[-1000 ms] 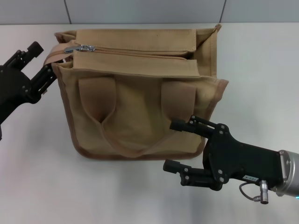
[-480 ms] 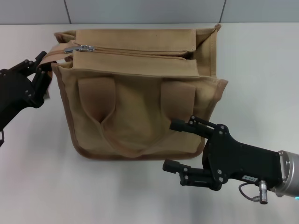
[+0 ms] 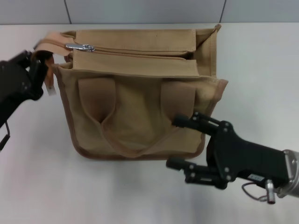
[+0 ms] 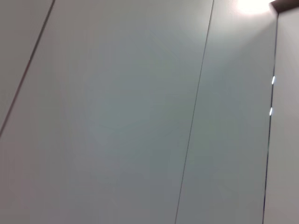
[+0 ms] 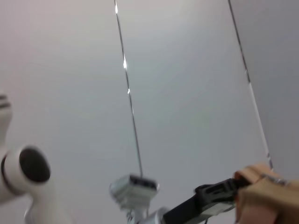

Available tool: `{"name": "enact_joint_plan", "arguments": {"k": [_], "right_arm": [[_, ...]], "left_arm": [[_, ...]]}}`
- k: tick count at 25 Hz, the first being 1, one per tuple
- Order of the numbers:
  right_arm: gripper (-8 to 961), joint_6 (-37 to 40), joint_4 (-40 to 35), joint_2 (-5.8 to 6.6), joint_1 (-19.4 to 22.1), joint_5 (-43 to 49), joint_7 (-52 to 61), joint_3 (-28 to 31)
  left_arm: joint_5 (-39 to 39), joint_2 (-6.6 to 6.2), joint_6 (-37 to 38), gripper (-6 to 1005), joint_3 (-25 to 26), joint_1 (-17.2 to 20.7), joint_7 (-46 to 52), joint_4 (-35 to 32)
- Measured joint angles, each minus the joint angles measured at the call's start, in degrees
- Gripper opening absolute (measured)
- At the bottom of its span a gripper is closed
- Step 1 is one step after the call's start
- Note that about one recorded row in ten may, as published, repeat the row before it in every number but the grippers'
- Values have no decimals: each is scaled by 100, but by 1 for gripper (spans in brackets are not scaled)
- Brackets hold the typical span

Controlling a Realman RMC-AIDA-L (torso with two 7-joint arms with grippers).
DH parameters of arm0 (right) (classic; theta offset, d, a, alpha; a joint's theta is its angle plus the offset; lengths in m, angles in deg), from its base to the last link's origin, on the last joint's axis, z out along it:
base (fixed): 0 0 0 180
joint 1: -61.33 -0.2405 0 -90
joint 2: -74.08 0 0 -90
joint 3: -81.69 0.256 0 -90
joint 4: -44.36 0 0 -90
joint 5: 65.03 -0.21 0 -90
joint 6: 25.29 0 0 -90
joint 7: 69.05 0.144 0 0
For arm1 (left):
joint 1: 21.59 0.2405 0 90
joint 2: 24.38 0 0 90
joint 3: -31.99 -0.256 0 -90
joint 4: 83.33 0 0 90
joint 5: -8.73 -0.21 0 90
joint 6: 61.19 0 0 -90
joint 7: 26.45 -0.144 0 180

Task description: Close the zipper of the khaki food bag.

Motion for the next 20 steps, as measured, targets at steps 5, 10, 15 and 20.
{"name": "enact_joint_plan", "arguments": {"k": [5,10,15,20], "right_arm": [[817,135,8,20,-62,-4,464,553],[817,132,1,21,-245,-7,1159,1233],[817,104,-14,28,-613,-7,2112,1468],[817,-58,-23,30,-1082,-8,2820,1445]], "left_arm": [[295,-3,344,18,-4,-276,209,177],[294,-5,458,18,-7,-604,390,314],[293,10,406,18,-12,-990,403,492],[294,13,380,18,-11,-1131,403,550]]}}
